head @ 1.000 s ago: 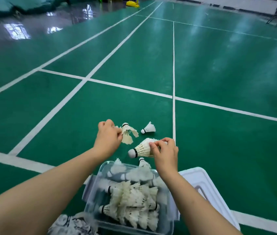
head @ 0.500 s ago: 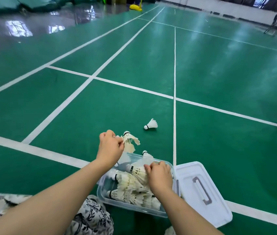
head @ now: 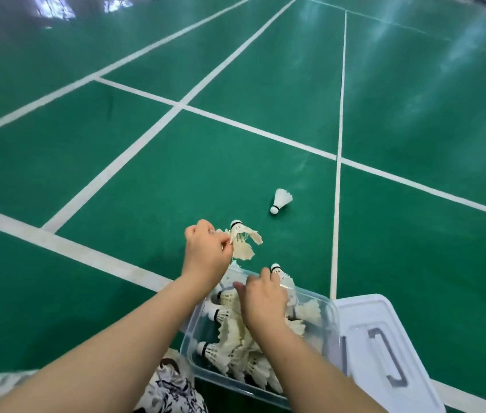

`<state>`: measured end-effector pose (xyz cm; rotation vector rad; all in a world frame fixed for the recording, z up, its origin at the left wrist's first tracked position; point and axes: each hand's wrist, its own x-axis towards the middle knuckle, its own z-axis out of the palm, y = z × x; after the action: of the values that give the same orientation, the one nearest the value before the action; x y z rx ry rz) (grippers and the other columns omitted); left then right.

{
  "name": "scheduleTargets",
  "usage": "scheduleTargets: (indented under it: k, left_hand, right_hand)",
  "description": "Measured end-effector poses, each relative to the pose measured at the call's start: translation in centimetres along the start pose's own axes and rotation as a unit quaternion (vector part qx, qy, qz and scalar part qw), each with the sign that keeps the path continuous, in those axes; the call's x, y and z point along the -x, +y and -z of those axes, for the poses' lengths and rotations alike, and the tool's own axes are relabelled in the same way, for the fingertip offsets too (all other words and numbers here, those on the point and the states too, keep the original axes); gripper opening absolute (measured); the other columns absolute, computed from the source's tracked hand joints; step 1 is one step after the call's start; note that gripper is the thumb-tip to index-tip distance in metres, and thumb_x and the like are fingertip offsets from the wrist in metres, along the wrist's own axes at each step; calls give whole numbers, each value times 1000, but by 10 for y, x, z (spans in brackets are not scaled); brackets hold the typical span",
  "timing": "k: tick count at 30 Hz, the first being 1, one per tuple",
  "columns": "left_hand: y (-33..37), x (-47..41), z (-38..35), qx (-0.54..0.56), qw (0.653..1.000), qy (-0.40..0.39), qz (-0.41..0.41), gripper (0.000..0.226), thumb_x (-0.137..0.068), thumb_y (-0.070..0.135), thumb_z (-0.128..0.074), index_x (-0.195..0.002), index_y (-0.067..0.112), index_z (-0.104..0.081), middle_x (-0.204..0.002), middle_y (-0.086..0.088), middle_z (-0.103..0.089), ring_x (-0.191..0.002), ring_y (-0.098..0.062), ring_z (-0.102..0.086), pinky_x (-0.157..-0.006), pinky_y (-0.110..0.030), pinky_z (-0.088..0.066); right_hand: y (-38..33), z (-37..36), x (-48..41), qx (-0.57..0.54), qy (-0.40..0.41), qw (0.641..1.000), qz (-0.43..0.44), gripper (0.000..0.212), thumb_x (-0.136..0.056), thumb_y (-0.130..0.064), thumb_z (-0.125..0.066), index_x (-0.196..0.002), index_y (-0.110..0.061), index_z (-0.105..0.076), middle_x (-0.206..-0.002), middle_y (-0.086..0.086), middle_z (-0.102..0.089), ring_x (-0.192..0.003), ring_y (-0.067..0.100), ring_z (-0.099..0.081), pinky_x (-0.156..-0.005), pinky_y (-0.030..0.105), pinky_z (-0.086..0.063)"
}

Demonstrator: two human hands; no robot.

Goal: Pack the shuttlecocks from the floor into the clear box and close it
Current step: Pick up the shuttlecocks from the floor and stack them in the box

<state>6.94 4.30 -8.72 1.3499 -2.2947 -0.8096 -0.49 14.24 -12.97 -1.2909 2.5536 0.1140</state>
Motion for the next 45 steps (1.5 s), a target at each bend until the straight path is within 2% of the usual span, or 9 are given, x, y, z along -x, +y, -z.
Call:
scheduleTargets:
  k: [5,8,12,19,24,30,35,41,45]
  left_hand:
    - [-5,-6,-3,-9,1000,-10,10,28,-91,24,-48,-78,7,-66,-90,-4,-39,-93,-21,-29,-78,-29,-26]
    - [-6,-5,-2,-5,1000,-8,16,28,-91,24,-49,-80,6,-67,-91,-4,-39,-93,-21,-29,-79,-29,-27]
    - [-5,-1,2,-5,1000,-3,13,28,-90,25,-49,-82,7,-68,-91,-4,-38,-93,-20,-26,-80,-29,-26]
    - [-1,5,7,1,1000,-12,19,31,-91,26,-48,-79,5,-67,-90,-5,-39,-93,-20,-27,-77,-30,-27]
    - [3,6,11,-2,1000,-12,16,31,-91,26,-47,-78,6,-66,-91,-4,-38,-93,-20,-26,-78,-30,-26]
    - [10,10,7,12,1000,-16,11,30,-91,25,-48,-75,7,-67,-93,-6,-42,-95,-21,-29,-80,-30,-27]
    - [5,9,6,-6,1000,-13,8,30,-91,25,-48,-78,7,-68,-92,-5,-39,-93,-21,-26,-78,-29,-26]
    - [0,4,1,-3,1000,-8,24,30,-91,26,-48,-80,7,-68,-91,-5,-41,-94,-22,-31,-78,-29,-27]
    - [-2,2,-3,-12,1000,-13,19,29,-91,23,-48,-81,5,-69,-92,-5,-41,-95,-23,-31,-78,-29,-27]
  right_hand:
    - [6,-4,-1,13,-1,999,33,48,-95,-47,-39,-122,-10,-53,-120,7,-46,-114,26,-42,-86,37,-41]
    - [11,-6,4,-11,4,999,35,48,-92,-50,-44,-121,-13,-47,-118,6,-48,-111,26,-45,-80,35,-42]
    - [18,-4,11,-79,44,996,20,40,-91,-48,-48,-115,-17,-44,-112,3,-50,-103,23,-49,-70,30,-35]
    - [37,-3,24,-214,71,974,-14,29,-88,-33,-61,-110,-19,-49,-102,-3,-52,-103,19,-49,-77,25,-35]
    - [56,-2,38,-283,93,953,-52,35,-87,-20,-61,-120,-23,-49,-112,-1,-53,-105,13,-42,-80,21,-30]
    - [58,-6,45,-250,77,965,-6,42,-90,-8,-47,-129,-21,-45,-121,-4,-52,-117,16,-41,-89,23,-33]
    - [31,-17,33,-176,64,979,82,24,-85,1,-43,-105,-11,-51,-107,6,-52,-89,20,-42,-73,25,-24]
    - [21,-34,21,-176,11,977,122,19,-92,-8,-44,-108,-13,-54,-116,2,-50,-100,23,-52,-75,26,-34]
    - [19,-36,20,-202,-18,971,128,26,-97,-27,-40,-116,-13,-51,-120,-1,-49,-104,17,-52,-92,27,-42]
